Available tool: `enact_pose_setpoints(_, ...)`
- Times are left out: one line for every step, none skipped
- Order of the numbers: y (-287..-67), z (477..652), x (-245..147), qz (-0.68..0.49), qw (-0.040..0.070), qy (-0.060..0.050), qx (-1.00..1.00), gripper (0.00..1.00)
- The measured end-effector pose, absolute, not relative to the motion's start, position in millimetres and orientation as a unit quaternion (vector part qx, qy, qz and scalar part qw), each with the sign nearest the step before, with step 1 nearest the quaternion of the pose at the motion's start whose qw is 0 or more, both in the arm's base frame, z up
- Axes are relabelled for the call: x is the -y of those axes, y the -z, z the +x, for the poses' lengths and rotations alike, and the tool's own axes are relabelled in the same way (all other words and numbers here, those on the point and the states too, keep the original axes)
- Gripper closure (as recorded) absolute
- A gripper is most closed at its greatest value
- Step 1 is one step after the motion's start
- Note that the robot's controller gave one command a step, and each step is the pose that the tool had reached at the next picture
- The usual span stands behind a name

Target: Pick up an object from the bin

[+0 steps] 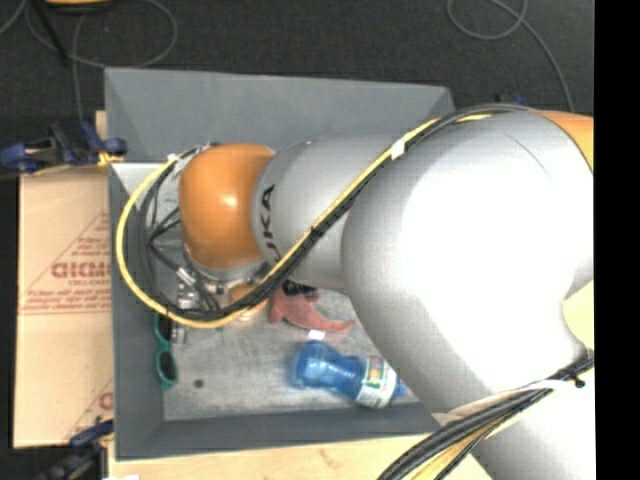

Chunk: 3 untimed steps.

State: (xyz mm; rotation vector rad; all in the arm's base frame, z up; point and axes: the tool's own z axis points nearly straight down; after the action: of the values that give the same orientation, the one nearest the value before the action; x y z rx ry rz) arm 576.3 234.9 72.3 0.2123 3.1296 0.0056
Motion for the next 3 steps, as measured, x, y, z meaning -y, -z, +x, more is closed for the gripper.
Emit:
enact_pose_setpoints(-72.3,576.3,-234.9,0.068,0.002,-0.002,-0.998,1.0)
enact_pose_setpoints(-134.2,582.0,-223.1,0.073,-0.001,0.0,-0.997,1.0)
enact_pose_setpoints(-190.6,585.0,-220.4,0.075,0.002,-0.002,-0.997,1.0)
